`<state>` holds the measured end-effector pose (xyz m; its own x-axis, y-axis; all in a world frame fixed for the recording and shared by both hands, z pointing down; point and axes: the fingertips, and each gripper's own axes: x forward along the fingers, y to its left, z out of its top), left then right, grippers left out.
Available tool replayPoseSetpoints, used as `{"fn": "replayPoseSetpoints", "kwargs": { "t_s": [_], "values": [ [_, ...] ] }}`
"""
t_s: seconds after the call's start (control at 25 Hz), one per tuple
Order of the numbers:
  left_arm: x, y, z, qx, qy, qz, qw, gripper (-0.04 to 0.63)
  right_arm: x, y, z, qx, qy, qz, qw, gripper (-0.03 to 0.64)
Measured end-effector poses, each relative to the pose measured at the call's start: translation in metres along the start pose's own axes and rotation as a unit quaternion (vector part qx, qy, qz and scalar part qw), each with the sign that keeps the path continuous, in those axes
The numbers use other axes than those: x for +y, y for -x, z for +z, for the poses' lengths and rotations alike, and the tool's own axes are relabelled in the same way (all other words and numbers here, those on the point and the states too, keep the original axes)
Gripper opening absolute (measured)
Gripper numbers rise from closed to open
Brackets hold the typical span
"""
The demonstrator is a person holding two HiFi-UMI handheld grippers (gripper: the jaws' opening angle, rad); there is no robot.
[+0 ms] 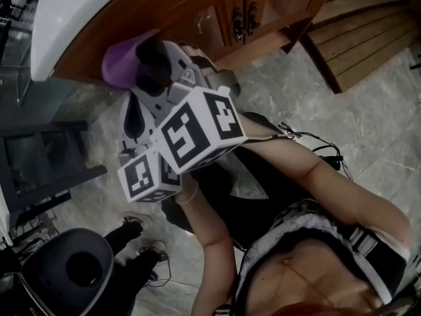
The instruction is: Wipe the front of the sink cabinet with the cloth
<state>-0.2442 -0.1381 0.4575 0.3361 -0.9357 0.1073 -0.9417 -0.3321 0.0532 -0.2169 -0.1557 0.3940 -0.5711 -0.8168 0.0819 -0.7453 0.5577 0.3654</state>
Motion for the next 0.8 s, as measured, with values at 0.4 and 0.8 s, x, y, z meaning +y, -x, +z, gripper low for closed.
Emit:
{"fn": "replayPoseSetpoints", "kwargs": {
  "t_s": [0.4, 0.8],
  "values": [
    [-0.019, -0.009, -0.001, -0.003, 0.000, -0.020, 0.9998, 0.000, -0.032, 0.021, -0.019, 0.019, -0.009, -0.033, 0.999, 0.181],
    [-0.043, -0.024, -0.004, -0.001, -0.011, -0.054, 0.9985, 0.000, -0.065, 0.041, -0.040, 0.042, -0.020, -0.064, 0.997, 0.181]
  ]
}}
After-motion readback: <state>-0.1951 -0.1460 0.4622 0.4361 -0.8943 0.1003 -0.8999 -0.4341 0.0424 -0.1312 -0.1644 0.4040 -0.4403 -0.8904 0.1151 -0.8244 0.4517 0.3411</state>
